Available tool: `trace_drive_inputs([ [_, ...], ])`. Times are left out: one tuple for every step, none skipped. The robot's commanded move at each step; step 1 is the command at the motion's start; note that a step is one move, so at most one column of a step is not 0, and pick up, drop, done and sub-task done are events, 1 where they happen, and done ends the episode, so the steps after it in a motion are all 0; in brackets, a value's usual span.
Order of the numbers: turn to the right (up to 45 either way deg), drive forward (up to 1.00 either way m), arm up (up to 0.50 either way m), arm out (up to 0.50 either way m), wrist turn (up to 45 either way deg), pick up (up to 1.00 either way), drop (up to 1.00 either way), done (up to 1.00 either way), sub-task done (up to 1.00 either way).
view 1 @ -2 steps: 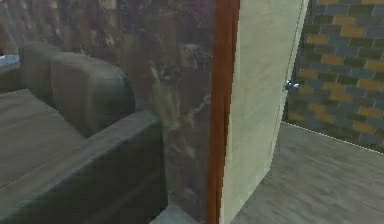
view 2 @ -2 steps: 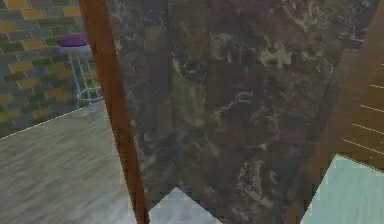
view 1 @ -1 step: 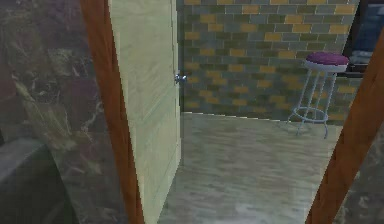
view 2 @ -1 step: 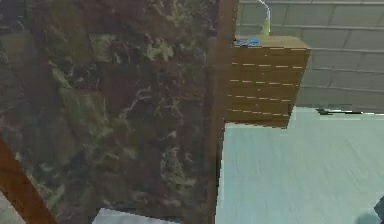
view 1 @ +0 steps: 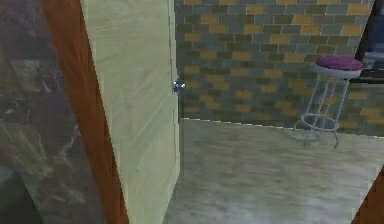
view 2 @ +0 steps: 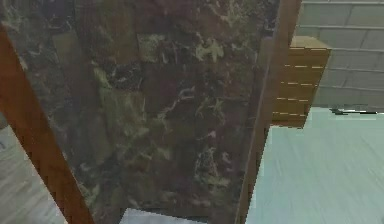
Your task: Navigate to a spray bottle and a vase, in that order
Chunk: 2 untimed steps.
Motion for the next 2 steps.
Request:
trace_drive_inputs([
  [18.0, 0.0, 0.0, 0.0, 0.0, 0.0, 0.0, 0.0, 0.0],
  [3.0, 0.0, 0.0, 0.0, 0.0, 0.0, 0.0, 0.0, 0.0],
])
